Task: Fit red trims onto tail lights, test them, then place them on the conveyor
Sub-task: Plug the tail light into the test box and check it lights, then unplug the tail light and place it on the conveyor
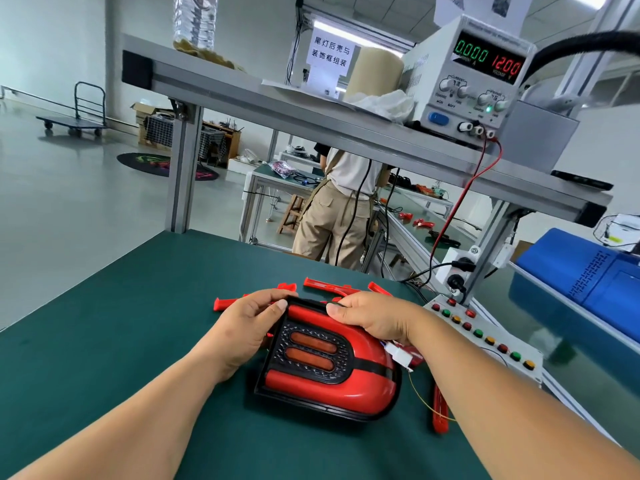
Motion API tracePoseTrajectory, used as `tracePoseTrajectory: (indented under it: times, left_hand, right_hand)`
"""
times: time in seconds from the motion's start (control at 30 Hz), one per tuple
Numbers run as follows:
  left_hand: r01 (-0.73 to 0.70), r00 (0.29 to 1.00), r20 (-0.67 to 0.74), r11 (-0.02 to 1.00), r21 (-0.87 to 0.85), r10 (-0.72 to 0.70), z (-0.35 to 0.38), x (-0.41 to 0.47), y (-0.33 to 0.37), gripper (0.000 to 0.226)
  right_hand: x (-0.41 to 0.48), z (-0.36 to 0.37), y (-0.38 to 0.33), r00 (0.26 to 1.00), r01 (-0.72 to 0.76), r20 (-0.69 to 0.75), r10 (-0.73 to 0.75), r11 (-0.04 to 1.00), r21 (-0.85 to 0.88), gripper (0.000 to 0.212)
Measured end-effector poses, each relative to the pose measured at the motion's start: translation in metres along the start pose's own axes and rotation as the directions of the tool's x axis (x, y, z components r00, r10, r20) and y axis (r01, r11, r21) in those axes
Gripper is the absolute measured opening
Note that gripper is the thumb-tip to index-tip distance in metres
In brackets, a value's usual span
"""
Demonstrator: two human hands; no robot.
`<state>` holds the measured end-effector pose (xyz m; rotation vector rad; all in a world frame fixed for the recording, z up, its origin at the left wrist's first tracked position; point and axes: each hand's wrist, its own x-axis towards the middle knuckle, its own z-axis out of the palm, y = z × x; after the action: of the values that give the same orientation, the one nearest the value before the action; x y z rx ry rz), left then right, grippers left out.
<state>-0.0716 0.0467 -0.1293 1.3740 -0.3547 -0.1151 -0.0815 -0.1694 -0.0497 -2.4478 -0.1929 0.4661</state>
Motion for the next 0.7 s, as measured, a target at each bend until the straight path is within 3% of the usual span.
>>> tracePoseTrajectory:
  times: [0.1, 0.23, 0.3, 0.4, 0.5, 0.6, 0.7]
  left_hand:
    - [-0.037, 0.998, -0.053, 0.995, -0.091, 0.032, 0.001, 0.002, 0.003, 0.023]
    - [-0.144, 0.945, -0.323, 0.942, -0.303, 0.040, -0.002, 0.007, 0.011, 0.026]
    - [-0.125, 0.943, -0.331, 0.901, -0.416, -0.022, 0.000, 0.007, 0.013, 0.029]
    - [-0.033, 0.966, -0.234, 0.849, -0.527, -0.107, 0.012, 0.003, 0.014, 0.039]
    - [0.071, 0.984, -0.093, 0.825, -0.561, -0.149, 0.022, -0.002, 0.013, 0.058]
    - [0.173, 0.984, 0.133, 0.801, -0.573, -0.118, 0.027, -0.011, 0.013, 0.059]
    - [0.262, 0.955, 0.258, 0.829, -0.494, -0.148, 0.030, -0.017, 0.013, 0.050]
  right_hand:
    - [-0.003, 0.003, 0.000, 0.997, 0.028, -0.078, -0.017, 0.991, 0.134, 0.067]
    - [-0.012, -0.002, 0.001, 0.949, 0.104, -0.316, -0.006, 0.950, 0.295, 0.045]
    - [-0.016, -0.004, -0.003, 0.897, 0.195, -0.442, 0.004, 0.894, 0.403, 0.038]
    - [-0.021, -0.001, -0.015, 0.814, 0.305, -0.579, 0.038, 0.821, 0.482, 0.039]
    - [-0.025, 0.010, -0.036, 0.777, 0.365, -0.618, 0.123, 0.711, 0.601, 0.045]
    - [-0.027, 0.026, -0.060, 0.804, 0.407, -0.561, 0.199, 0.504, 0.762, 0.047]
    - [-0.025, 0.043, -0.076, 0.838, 0.402, -0.496, 0.226, 0.359, 0.842, 0.046]
